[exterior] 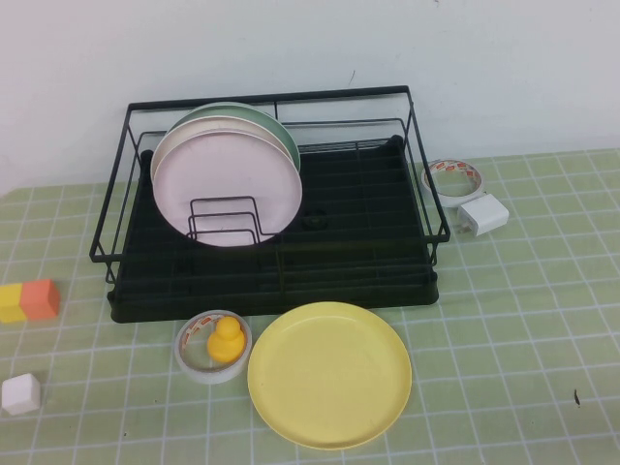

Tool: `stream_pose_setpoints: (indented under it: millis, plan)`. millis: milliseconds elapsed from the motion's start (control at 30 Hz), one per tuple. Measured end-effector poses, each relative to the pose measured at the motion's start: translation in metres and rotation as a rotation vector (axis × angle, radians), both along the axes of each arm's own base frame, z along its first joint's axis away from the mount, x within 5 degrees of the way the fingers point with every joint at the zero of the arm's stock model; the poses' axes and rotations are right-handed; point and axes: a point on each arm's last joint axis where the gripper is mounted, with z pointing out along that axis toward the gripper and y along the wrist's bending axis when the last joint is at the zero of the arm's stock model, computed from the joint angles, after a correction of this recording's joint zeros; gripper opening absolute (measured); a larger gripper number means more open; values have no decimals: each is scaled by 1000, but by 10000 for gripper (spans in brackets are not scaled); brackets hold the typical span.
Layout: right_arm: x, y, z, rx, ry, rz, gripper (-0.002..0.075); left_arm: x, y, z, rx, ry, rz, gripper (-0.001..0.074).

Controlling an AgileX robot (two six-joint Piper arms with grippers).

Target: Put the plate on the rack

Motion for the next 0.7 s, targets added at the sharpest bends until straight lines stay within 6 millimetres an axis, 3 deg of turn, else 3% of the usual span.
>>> stream_pose_setpoints:
  millis: [133, 333, 700]
  plan:
    - [0, -1, 15, -7, -168, -11, -2, -6, 4, 24, -36, -269, 41, -1]
    - [-1, -2, 26, -10, -289, -18, -2, -18, 10, 46, -75, -545, 85, -1]
    - [-3, -2, 34, 8, -381, -23, -2, -23, 11, 51, -81, -625, 94, -1]
